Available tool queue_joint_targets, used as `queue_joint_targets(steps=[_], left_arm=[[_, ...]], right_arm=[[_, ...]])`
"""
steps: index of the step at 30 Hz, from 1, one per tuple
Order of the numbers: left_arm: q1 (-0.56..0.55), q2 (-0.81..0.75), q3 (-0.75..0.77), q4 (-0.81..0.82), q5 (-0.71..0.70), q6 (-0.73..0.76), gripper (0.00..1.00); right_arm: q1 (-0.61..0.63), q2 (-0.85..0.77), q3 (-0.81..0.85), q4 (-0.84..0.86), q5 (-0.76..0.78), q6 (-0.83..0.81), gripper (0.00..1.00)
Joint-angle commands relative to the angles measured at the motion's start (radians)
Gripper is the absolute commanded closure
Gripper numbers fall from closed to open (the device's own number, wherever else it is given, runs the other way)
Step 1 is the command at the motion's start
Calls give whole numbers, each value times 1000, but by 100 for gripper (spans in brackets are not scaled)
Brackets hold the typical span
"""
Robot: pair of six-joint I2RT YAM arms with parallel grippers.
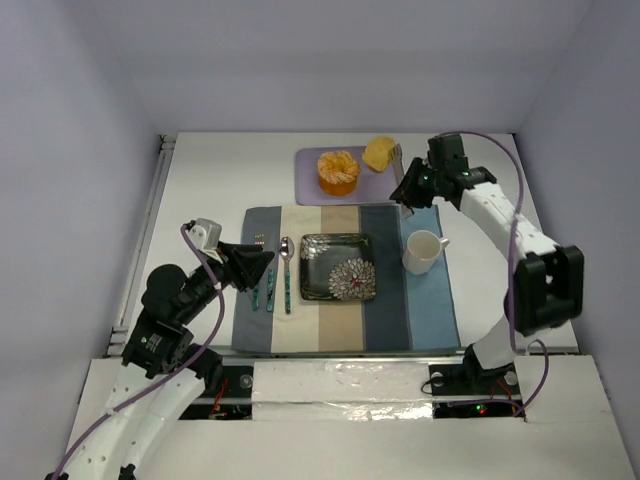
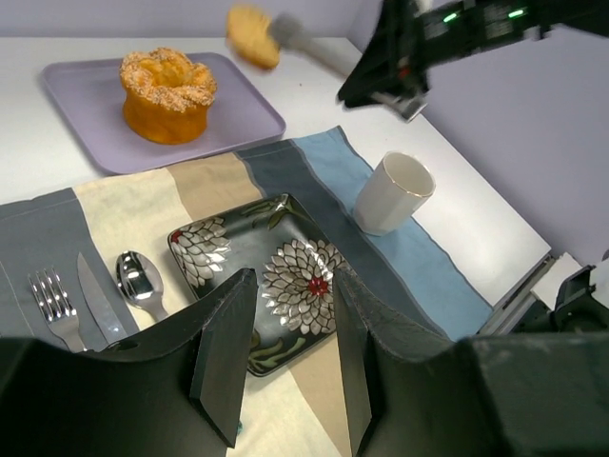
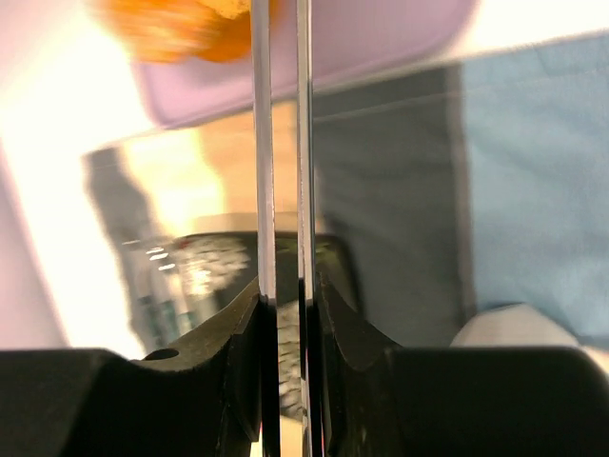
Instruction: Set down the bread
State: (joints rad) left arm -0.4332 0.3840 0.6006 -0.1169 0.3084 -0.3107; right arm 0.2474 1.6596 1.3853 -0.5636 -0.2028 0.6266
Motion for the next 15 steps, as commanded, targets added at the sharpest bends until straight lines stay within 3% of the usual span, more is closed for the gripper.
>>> queue_joint_targets(steps=[1, 7, 15], left_arm=[[-7, 15, -9, 33, -9, 9, 65], [-7, 36, -7, 31, -18, 9, 65], [-7, 69, -4, 22, -48, 9, 65]], right_arm=[[-8, -154, -44, 85, -62, 1, 87], [65, -363, -170, 76, -98, -5, 88], [412, -435, -386, 160, -66, 102, 88]])
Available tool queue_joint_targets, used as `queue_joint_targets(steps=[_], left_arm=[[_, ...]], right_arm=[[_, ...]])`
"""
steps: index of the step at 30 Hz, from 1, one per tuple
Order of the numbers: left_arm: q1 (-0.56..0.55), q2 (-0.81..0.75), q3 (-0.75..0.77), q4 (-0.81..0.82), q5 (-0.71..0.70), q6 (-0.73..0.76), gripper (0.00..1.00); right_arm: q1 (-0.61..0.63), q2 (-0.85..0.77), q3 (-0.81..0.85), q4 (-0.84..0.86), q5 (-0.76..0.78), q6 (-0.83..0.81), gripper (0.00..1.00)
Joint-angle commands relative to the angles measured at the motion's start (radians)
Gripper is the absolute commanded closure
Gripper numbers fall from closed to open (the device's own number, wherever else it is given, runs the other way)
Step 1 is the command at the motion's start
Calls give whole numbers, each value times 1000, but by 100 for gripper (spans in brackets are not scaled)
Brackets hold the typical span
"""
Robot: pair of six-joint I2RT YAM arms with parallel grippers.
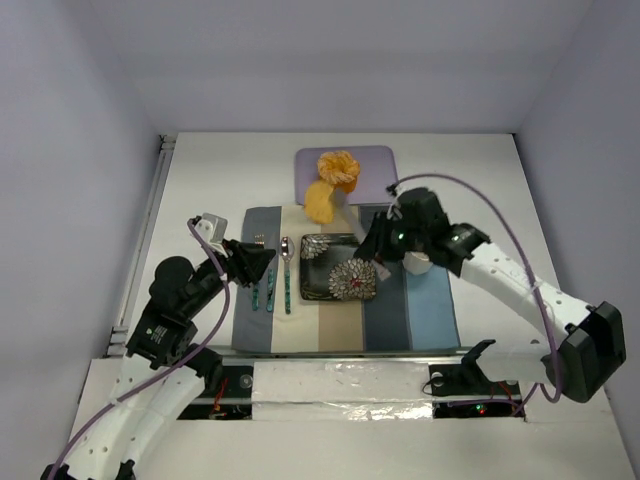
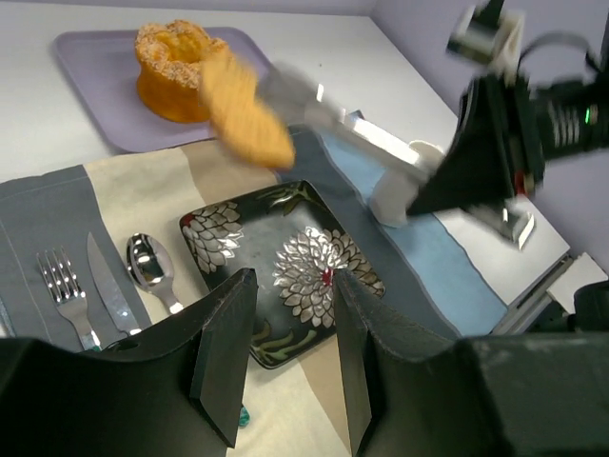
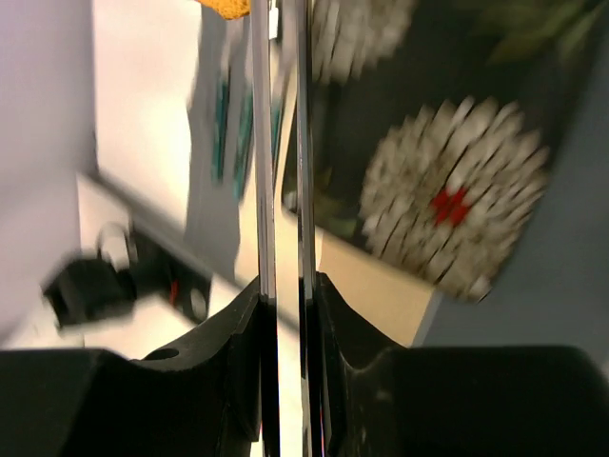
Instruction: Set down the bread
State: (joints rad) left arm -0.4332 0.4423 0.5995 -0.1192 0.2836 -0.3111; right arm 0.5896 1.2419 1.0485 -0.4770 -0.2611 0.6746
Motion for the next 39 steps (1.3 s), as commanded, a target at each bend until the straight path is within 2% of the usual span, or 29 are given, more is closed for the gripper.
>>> queue_joint_targets(steps=[1, 7, 16, 23, 26, 32, 34, 39], left_arm=[[-7, 9, -3, 24, -24, 7, 65], [-7, 36, -1, 23, -32, 9, 65], [-7, 61, -3, 23, -31, 9, 65], [-7, 62, -3, 24, -23, 10, 64], [-7, 64, -3, 23, -27, 9, 64], [-7, 59, -3, 26, -20, 10, 64], [-7, 58, -1, 27, -18, 10, 64], [-7, 50, -3, 27, -17, 10, 64]], right_arm=[[94, -21, -94, 87, 5, 65, 88], [216, -15, -231, 170, 20, 120, 87], [234, 34, -286, 262, 76, 151, 86], [234, -7, -254, 210, 121, 137, 57], [234, -24, -239, 207, 134, 132, 53], [234, -18, -190, 166, 219, 114, 54], [205, 2, -139, 143, 243, 91, 55], [20, 80, -26, 161, 174, 30, 55]])
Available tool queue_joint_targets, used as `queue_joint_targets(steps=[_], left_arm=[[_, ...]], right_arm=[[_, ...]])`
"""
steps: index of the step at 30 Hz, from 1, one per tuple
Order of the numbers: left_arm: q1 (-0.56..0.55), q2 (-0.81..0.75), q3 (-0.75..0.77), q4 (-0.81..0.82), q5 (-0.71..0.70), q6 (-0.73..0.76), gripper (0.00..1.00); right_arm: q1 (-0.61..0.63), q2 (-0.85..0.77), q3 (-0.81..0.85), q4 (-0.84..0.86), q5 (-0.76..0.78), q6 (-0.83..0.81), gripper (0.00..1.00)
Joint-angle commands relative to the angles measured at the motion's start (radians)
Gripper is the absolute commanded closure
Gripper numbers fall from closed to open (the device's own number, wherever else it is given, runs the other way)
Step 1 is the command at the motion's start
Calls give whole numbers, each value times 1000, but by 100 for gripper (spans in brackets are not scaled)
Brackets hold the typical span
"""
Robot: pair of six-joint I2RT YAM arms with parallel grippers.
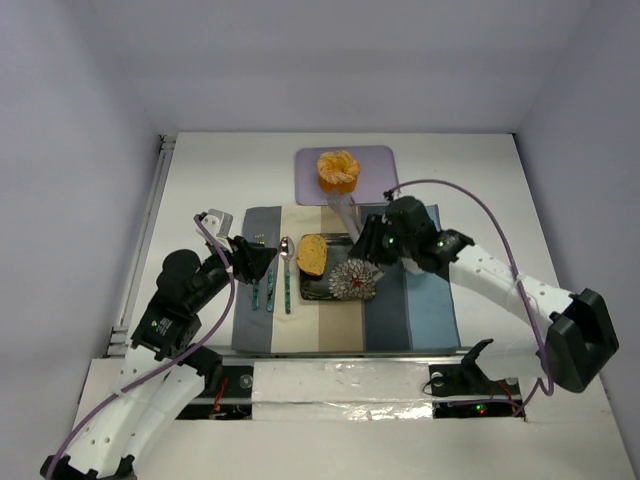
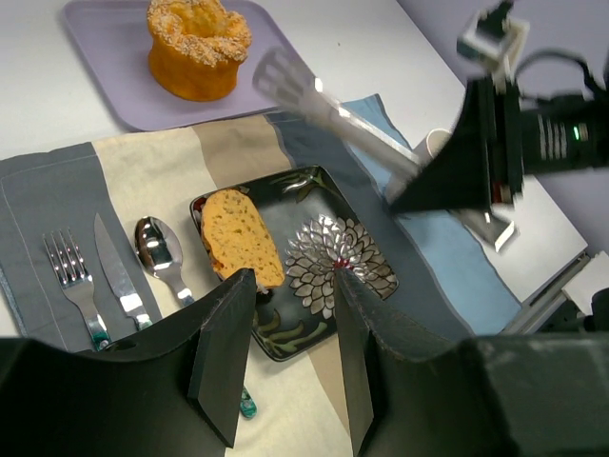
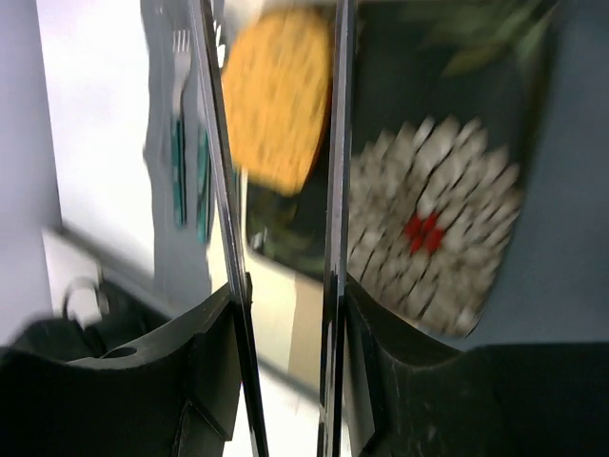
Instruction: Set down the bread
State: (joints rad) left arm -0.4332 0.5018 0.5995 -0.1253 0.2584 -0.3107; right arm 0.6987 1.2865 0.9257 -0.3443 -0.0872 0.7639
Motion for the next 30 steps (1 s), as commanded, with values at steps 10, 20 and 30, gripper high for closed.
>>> queue_joint_targets(steps=[10, 20, 30], left_arm=[[-7, -35, -4, 32, 2, 10, 64], [2, -37, -4, 32, 5, 12, 64], [11, -34, -3, 36, 18, 13, 64]], right_arm=[[-255, 319, 338, -10, -65, -155, 53], [-297, 482, 496, -70, -94, -192, 49], [-306, 557, 513, -39, -177, -179, 58]])
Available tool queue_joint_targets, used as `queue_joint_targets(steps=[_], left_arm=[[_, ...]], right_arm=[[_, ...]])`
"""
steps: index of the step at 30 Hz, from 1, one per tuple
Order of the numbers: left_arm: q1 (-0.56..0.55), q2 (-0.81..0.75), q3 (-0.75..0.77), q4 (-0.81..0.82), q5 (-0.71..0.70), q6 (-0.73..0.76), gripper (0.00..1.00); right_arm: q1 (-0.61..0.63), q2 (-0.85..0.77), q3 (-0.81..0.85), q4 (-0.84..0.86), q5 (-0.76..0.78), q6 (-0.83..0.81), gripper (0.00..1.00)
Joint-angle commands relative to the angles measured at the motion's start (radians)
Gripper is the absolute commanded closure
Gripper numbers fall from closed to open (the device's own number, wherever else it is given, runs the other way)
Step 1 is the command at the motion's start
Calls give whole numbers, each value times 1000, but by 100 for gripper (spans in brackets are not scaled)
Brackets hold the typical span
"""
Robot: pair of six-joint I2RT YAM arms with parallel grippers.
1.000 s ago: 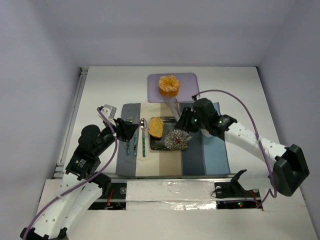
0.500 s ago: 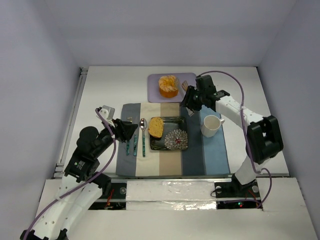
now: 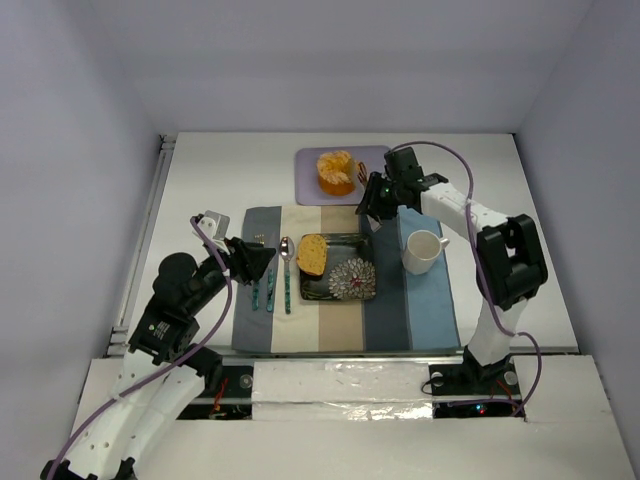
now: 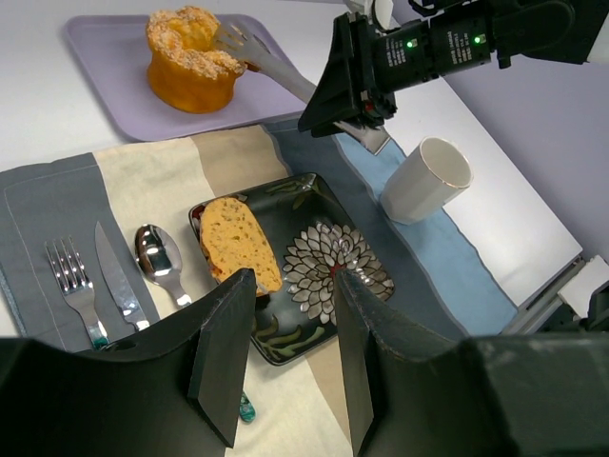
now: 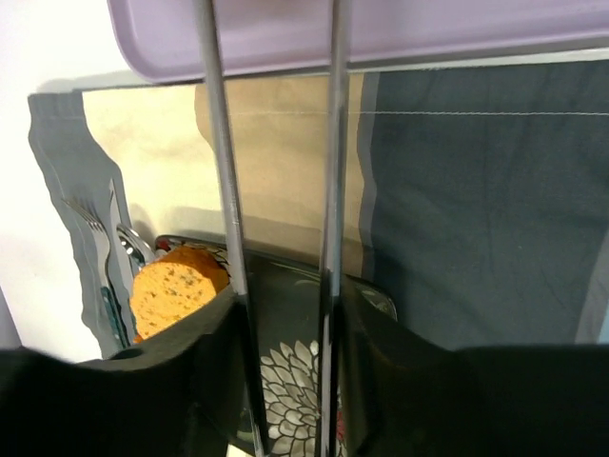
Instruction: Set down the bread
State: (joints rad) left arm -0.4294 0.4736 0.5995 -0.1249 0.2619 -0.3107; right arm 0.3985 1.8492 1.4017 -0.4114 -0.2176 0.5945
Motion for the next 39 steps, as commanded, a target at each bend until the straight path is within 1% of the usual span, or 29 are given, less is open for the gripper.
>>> queue_joint_targets(steps=[1, 2, 4, 5, 7, 10, 12, 14, 16, 17, 18, 19, 20, 21, 24, 25, 28, 32, 36, 39], left_arm=[[17, -6, -4, 37, 17, 15, 64], [17, -4, -3, 37, 19, 15, 64], [17, -3, -6, 39, 20, 15, 64], [26, -3, -4, 39, 22, 15, 64], [26, -1, -6, 41, 28, 15, 64], [26, 0, -4, 39, 28, 15, 64], [26, 0, -6, 41, 28, 15, 64], [26, 2, -4, 39, 27, 15, 64], [26, 0, -7, 41, 28, 13, 64], [26, 0, -6, 41, 27, 13, 64], [26, 2, -6, 41, 27, 13, 64], [26, 5, -6, 41, 27, 13, 64], [26, 5, -6, 39, 27, 13, 64], [26, 7, -6, 41, 30, 12, 64], [26, 14, -6, 42, 31, 13, 64], [26, 22, -4, 41, 31, 13, 64], [26, 26, -4, 42, 36, 13, 64], [26, 30, -6, 42, 34, 13, 64], [26, 30, -4, 41, 31, 13, 65], [26, 28, -4, 42, 33, 13, 65]], right_arm=[[-6, -10, 36, 28, -46, -7, 61], [-6, -19, 17, 34, -40, -4, 67], [-6, -62, -7, 62, -34, 8, 74], [-6, -77, -16, 69, -35, 11, 79], [-6, -137, -44, 82, -43, 19, 81], [-6, -217, -92, 98, -72, 25, 82], [-6, -306, -118, 91, -110, 25, 82], [-6, -399, -179, 82, -141, 25, 83], [23, -464, -257, 53, -152, 22, 83], [49, -535, -286, 31, -152, 21, 83], [49, -574, -317, 16, -149, 21, 83], [80, -614, -346, -1, -140, 24, 83], [100, -654, -409, -18, -128, 31, 83], [114, -730, -435, -52, -111, 37, 83], [187, -833, -518, -140, -40, 77, 83], [200, -899, -539, -153, -37, 109, 83], [233, -1003, -602, -205, -23, 158, 83], [243, -1093, -633, -263, -25, 186, 83], [243, -1127, -647, -334, -12, 186, 83], [243, -1127, -685, -328, -37, 188, 83]])
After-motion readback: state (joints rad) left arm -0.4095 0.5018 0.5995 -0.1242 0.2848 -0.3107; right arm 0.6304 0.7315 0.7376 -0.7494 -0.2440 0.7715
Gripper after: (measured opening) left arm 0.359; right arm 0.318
